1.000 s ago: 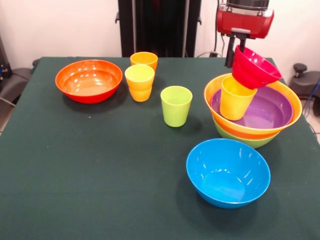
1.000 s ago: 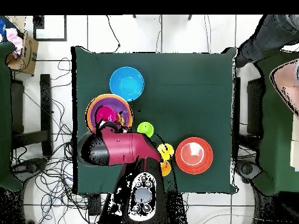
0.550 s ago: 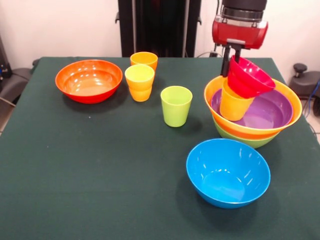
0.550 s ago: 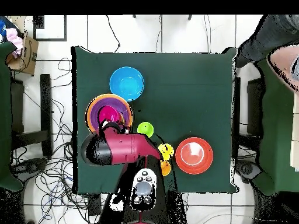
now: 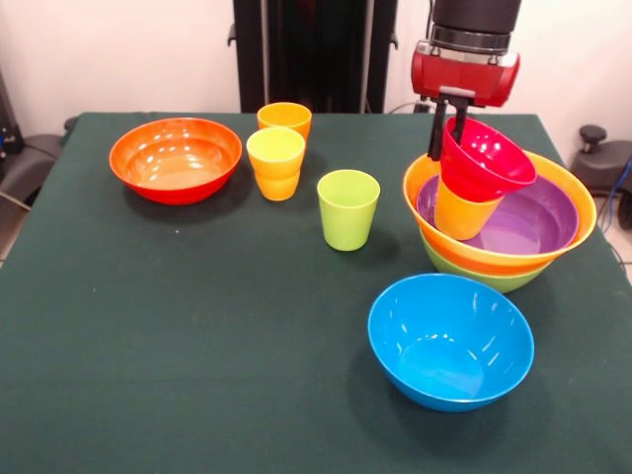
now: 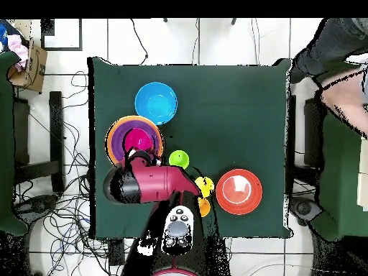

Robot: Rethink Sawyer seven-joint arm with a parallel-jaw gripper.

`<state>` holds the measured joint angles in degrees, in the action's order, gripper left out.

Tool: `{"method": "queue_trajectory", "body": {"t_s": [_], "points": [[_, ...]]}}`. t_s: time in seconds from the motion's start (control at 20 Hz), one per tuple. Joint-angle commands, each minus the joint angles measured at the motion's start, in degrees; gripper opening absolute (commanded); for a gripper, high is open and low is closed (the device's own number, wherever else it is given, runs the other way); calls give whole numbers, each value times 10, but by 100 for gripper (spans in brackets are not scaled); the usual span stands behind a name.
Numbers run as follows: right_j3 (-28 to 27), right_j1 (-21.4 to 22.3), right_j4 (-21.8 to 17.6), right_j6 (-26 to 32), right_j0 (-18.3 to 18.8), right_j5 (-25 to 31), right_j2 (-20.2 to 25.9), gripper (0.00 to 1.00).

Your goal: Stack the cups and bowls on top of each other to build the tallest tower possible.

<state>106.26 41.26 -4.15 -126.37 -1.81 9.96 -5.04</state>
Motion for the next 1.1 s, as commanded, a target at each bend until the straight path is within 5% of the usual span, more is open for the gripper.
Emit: {"method": "queue_trajectory", "body": {"t_s": [0.05,0.45,0.5,1.1], "points": [[27,-21,-12,-51,-5,1,27,0],[45,-19,-8,-61,2,-17,39,0],[47,-20,-7,-63,2,-19,40,100],[47,-20,-3,-60,9,-22,48,100]]}}
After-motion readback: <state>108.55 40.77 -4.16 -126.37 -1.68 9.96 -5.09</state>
